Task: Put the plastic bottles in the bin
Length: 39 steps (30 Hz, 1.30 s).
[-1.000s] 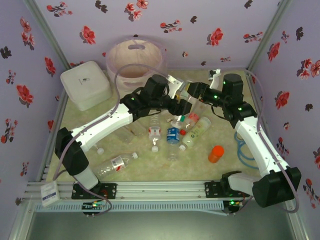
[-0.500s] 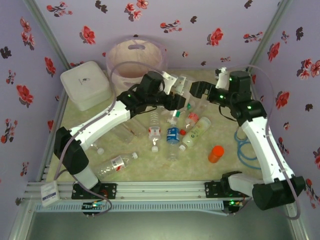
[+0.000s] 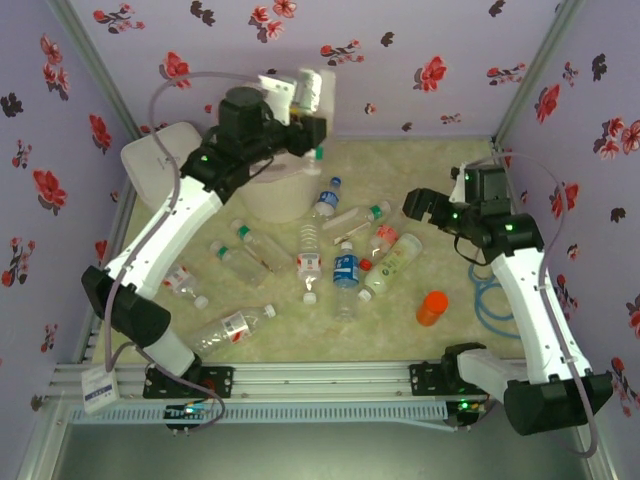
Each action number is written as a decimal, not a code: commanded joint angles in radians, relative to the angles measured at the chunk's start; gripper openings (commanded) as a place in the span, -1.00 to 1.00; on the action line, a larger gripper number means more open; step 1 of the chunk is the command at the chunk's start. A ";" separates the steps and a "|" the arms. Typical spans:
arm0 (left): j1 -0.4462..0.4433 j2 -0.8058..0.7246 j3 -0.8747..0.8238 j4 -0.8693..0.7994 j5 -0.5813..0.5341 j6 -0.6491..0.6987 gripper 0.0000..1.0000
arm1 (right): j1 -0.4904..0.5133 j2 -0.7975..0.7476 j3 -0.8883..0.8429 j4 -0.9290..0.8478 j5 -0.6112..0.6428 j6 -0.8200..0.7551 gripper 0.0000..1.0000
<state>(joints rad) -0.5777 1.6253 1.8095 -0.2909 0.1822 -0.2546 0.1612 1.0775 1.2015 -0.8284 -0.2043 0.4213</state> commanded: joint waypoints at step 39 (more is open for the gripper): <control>0.183 0.474 0.247 -0.374 -0.182 0.298 0.62 | -0.026 0.055 -0.171 -0.012 0.184 0.266 0.99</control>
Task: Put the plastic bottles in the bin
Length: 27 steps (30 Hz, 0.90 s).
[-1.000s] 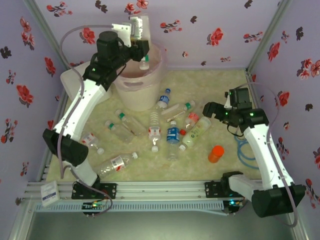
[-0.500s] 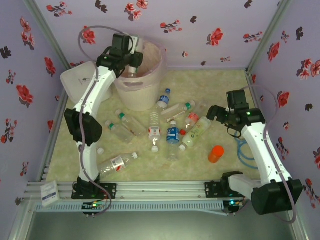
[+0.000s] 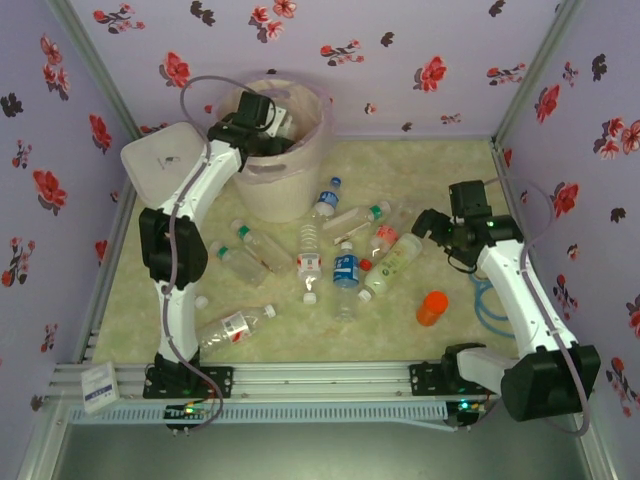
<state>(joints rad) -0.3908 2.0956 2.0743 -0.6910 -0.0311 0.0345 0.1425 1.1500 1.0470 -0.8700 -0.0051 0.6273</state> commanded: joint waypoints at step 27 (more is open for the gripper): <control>-0.019 -0.418 0.033 -0.072 -0.116 -0.019 0.99 | 0.105 0.057 -0.251 0.358 -0.038 0.305 0.81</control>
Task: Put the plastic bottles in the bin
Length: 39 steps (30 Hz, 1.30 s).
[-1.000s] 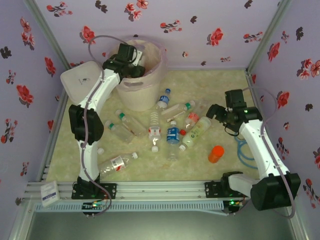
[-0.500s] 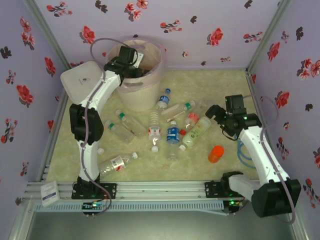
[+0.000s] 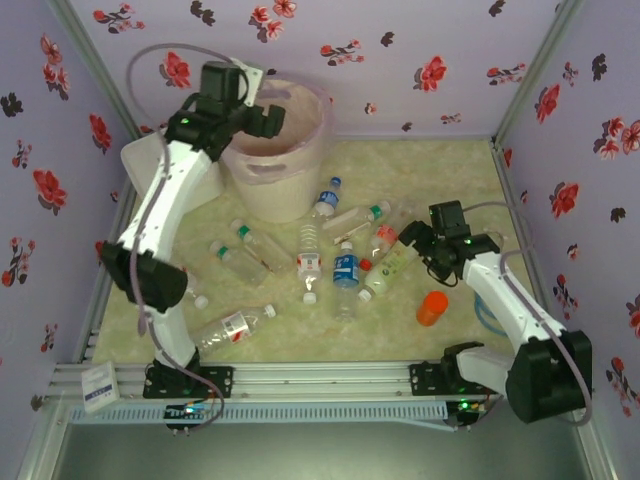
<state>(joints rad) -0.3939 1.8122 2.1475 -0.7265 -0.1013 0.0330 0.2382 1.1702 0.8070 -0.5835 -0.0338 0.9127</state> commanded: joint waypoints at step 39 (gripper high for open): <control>-0.314 -0.685 -1.060 0.433 0.370 -0.457 1.00 | -0.013 0.055 0.147 0.009 -0.079 -0.221 0.06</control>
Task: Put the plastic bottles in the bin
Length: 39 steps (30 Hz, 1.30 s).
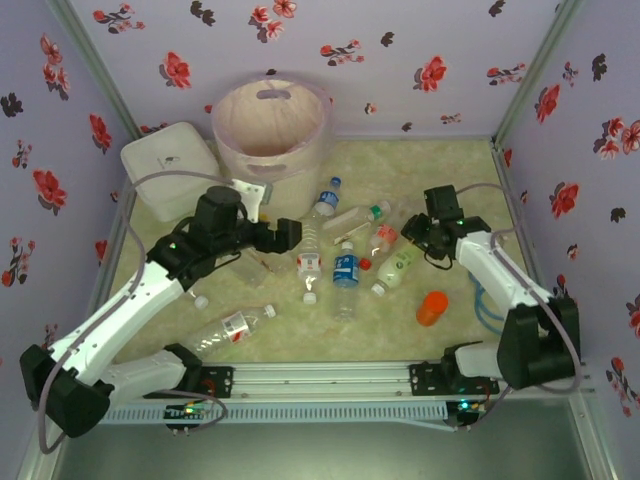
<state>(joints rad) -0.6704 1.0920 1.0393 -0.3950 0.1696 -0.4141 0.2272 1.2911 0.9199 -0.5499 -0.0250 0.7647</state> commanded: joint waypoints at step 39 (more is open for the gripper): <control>-0.226 0.430 0.211 0.243 0.129 -0.006 -0.03 | 0.235 -0.199 0.155 0.131 -0.210 -0.129 0.54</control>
<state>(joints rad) -0.9104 1.5272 1.2495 -0.1699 0.3210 -0.4316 0.4595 1.1255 1.0229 -0.3450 -0.3138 0.6861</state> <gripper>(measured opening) 0.537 0.759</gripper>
